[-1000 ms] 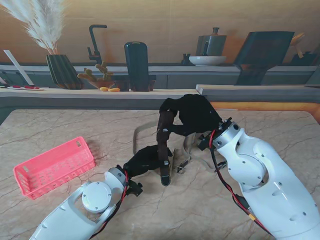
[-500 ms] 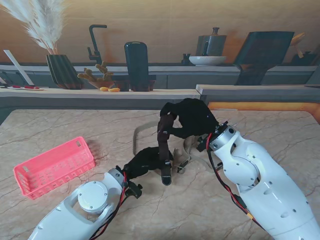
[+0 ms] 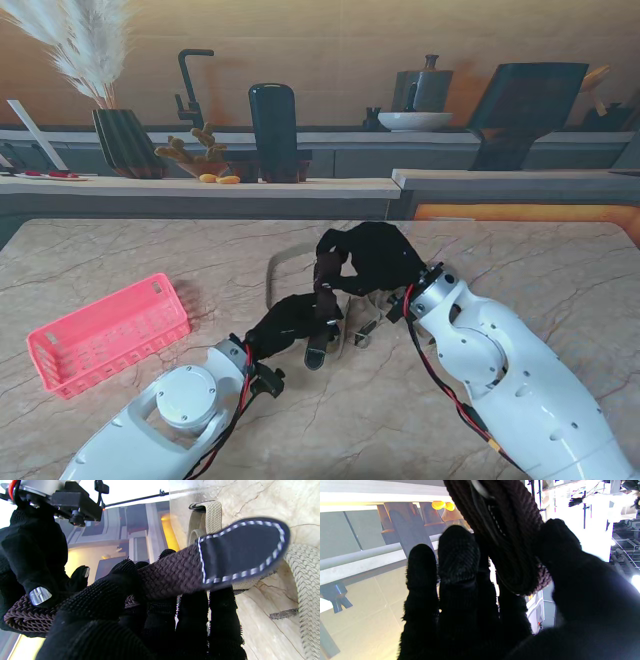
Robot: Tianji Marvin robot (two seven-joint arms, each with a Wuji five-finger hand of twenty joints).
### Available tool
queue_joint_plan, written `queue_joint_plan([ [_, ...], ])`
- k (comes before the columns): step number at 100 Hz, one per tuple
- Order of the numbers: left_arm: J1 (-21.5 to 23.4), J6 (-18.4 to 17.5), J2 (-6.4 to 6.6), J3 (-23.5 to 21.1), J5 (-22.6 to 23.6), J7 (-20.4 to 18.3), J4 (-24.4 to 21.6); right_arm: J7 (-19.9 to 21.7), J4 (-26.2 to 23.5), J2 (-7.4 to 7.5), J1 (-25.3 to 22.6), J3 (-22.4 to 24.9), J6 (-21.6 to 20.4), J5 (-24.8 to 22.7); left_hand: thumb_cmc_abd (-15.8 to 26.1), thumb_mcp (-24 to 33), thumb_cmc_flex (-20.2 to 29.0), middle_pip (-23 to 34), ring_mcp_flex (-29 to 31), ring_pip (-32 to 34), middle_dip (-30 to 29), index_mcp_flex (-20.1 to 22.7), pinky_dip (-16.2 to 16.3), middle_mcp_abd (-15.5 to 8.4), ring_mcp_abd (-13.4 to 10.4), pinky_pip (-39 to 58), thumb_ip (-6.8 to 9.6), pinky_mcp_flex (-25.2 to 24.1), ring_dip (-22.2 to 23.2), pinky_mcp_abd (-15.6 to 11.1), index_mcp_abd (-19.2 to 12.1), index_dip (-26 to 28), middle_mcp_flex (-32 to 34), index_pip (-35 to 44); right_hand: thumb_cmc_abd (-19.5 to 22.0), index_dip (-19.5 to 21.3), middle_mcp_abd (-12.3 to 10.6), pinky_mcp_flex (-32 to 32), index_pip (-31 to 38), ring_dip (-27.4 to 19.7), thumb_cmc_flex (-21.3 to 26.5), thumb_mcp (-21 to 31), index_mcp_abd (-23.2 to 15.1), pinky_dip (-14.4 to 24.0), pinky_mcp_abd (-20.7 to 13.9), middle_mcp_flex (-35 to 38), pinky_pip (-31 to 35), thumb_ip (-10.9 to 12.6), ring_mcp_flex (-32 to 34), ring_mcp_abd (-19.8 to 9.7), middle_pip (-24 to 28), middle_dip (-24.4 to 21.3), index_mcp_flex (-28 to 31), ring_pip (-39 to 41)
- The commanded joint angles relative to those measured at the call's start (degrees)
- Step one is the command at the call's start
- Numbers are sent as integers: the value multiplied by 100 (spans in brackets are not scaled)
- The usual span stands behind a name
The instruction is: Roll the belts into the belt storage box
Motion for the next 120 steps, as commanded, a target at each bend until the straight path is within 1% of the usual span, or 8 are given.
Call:
queue_joint_plan([
  [1,50,-46,-48,-14,-48,1,-94,-26,12,-17,-172,-30,-48,-58,-284,18,-199,105,-99,68,-24,-144,-43,-37,-36,156,-140,-86,83,-8,-372,35,-136,171,573,107,-58,-57,1217,-43,518,814,-1138,-81,-117,104,132,114,188,-175,33,24,651,63],
  [17,82,-95,-77,-41,-173,63,-99,43,-42,-5,-358,4,-100,-3,-425,186,-1122,33,-281,-149,-260,-309,-39,-92,-102,-20,-101,-165,80,-29,-265,211,-469,-295,615,120,-62,-98,1200,-72,497,787,-1129,-82,-97,61,117,107,176,-157,35,23,603,-10],
  [23,83,-119,-82,-48,-258,45,-86,62,-47,3,-404,11,-107,-13,-402,451,-1789,-84,-391,-291,-315,-444,-34,-125,-147,-137,114,-226,54,-17,-184,167,-693,-587,635,129,-64,-107,1188,-82,489,768,-1133,-79,-87,37,114,104,172,-150,30,21,581,-46],
  [40,64,-249,-53,-66,-482,-184,-30,110,-19,13,-457,8,-80,4,-908,680,-2769,-387,-687,-736,-427,-1051,-24,-167,-306,-476,-32,-342,-44,-70,-136,58,-1267,-1078,657,140,-60,-137,1160,-101,468,745,-1121,-78,-78,8,98,104,161,-142,18,13,540,-119],
  [65,84,-308,-63,-94,-706,-258,-25,317,-30,25,-564,47,6,185,-1145,815,-3316,-562,-920,-1101,-495,-1378,-7,-168,-387,-770,-281,-431,-127,-73,-102,74,-1601,-1254,734,165,-33,-198,1080,-146,339,658,-1056,-70,-29,-104,61,97,149,-109,-22,6,446,-319],
  [88,121,-290,-77,-130,-835,-255,-56,283,-22,35,-673,42,-45,132,-1258,1317,-3825,-667,-1004,-1335,-549,-1500,62,-176,-418,-1000,-554,-447,-158,-66,-108,92,-1750,-1363,602,252,-17,-242,1014,-134,108,649,-1062,-54,9,-199,29,128,155,-107,-6,34,372,-452],
  [101,130,-286,-83,-140,-858,-243,-65,271,-16,51,-725,20,-83,42,-1288,1385,-3839,-656,-976,-1329,-546,-1532,84,-202,-431,-1001,-585,-434,-147,-76,-98,105,-1742,-1362,328,324,6,-293,915,-95,-216,712,-973,-34,48,-351,-13,130,93,-104,14,65,225,-536],
  [120,178,-303,-108,-167,-929,-151,-111,192,34,58,-758,-39,-63,-59,-1303,1446,-3815,-578,-896,-1259,-528,-1650,118,-244,-494,-968,-593,-346,-119,-158,-88,150,-1697,-1299,136,370,23,-332,844,-92,-296,575,-943,-31,62,-487,-47,100,13,-129,-4,73,59,-604],
])
